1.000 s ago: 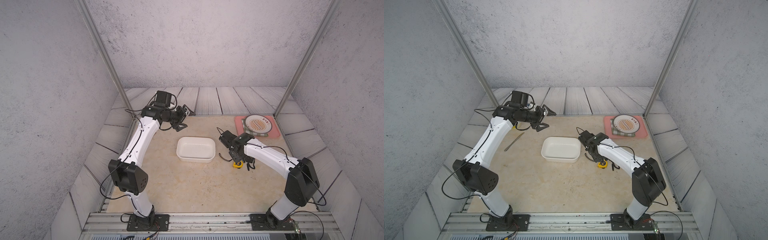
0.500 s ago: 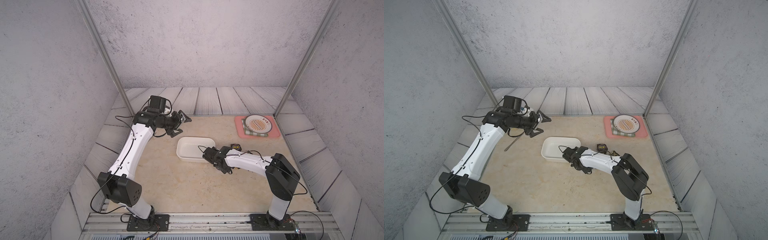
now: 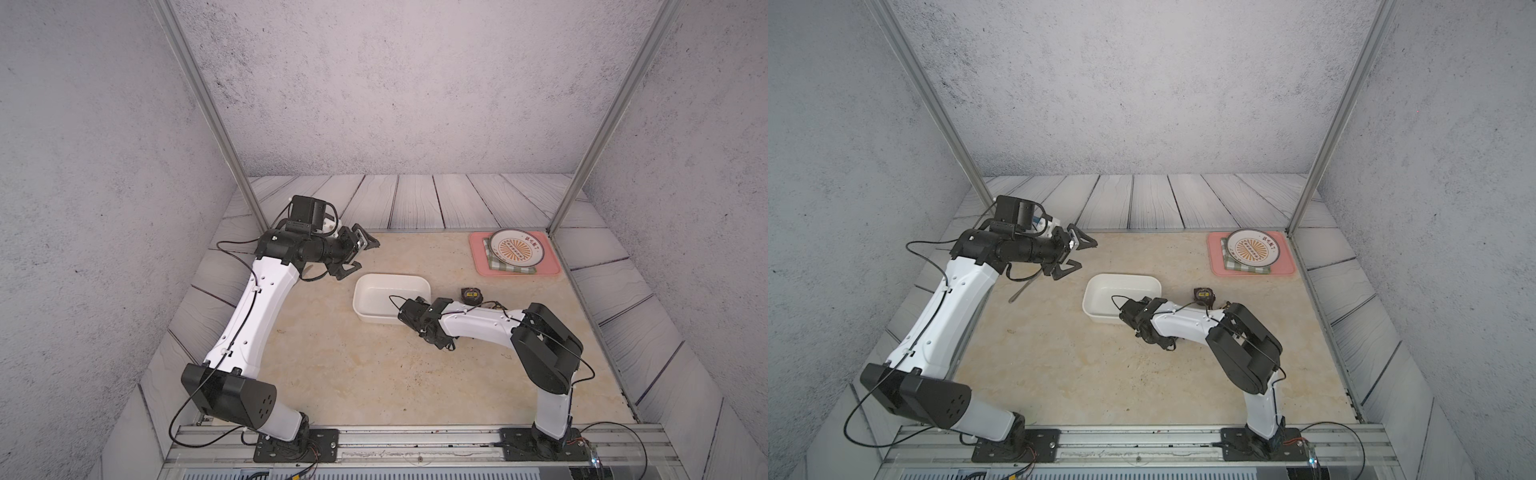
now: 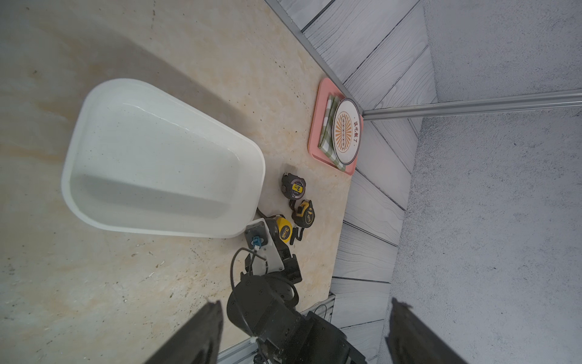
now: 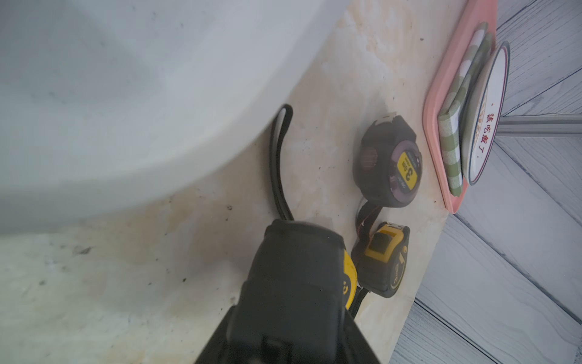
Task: Take the tape measure out of the storage box
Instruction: Place the tape measure at the center of the board.
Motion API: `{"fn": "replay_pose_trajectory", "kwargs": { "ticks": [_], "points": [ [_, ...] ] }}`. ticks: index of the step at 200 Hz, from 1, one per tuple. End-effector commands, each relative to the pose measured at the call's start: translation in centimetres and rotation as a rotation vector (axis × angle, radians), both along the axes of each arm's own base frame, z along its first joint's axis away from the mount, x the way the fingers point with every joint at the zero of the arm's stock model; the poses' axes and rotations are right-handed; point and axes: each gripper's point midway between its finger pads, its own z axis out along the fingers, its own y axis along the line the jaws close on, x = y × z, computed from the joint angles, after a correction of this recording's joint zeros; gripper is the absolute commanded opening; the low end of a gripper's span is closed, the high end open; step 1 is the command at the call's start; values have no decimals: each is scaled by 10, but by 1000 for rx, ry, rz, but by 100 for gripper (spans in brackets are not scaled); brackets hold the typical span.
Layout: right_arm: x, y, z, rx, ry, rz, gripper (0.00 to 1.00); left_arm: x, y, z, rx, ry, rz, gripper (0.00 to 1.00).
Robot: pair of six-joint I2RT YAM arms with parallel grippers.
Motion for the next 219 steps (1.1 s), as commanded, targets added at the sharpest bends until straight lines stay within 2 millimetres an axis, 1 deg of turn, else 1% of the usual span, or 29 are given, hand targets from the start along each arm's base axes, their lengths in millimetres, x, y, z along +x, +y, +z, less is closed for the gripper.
{"fn": "replay_pose_trajectory", "kwargs": {
  "ticks": [1,14,22,44,68,79,98,111,133,142,181,202,219],
  "points": [
    [-6,-3,-16,-27,16,-15,0,-5,7,2,9,-12,10,86],
    [-9,-4,-21,-27,28,-21,0,-6,7,3,9,-13,12,86],
    [-10,-4,-24,-27,34,-23,3,-7,8,2,9,-12,13,86],
    [-11,-1,-22,-19,33,-18,12,-8,8,2,7,-11,13,86],
    [-14,-2,-21,-12,36,-24,22,-8,8,4,-1,-13,14,85],
    [-15,-1,-21,-7,40,-27,29,-8,7,6,-3,-17,13,85],
    [-18,0,-21,1,49,-33,45,-8,8,7,-4,-19,17,85],
    [-20,1,-21,15,59,-41,58,-8,9,8,-4,-23,18,85],
    [-22,2,-21,19,67,-53,76,-9,11,10,1,-32,24,85],
    [-22,3,-20,15,65,-58,81,-9,12,10,2,-34,27,86],
    [-23,7,-13,14,53,-63,96,-10,12,11,-14,-32,20,86],
    [-28,13,-3,23,45,-44,99,-9,11,11,-20,-32,16,86],
    [-34,20,13,65,39,-43,99,-8,11,10,-16,-37,12,86]
  ]
}}
